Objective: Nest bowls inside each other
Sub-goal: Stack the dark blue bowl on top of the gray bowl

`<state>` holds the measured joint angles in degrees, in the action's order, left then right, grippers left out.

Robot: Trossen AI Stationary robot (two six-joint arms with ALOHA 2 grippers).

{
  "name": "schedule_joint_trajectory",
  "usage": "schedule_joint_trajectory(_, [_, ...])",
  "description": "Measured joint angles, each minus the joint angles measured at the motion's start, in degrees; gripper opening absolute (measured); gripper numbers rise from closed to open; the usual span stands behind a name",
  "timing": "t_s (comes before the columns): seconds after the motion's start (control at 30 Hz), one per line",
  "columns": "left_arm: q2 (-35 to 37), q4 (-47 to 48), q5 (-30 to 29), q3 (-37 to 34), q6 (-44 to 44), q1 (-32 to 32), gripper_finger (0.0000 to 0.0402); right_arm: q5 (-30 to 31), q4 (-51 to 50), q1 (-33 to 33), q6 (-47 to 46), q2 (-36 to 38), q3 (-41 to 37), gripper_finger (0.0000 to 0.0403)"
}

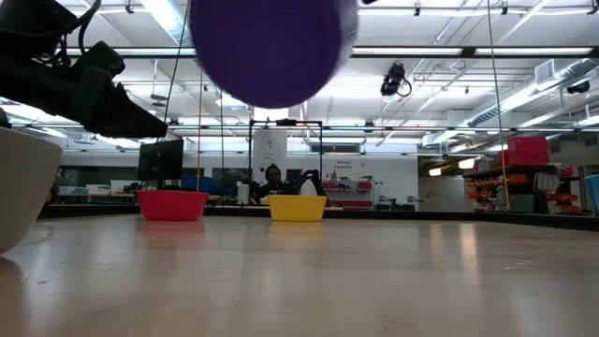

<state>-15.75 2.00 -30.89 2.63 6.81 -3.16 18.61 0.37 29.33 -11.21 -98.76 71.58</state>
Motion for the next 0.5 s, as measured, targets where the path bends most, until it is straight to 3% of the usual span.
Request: schedule_joint_trajectory(0.5, [0.0, -0.26, -1.08, -0.04, -0.15, 0.0, 0.0263, -11.86, -0.8, -3.2, 12.63, -18.72, 27.07, 0.0])
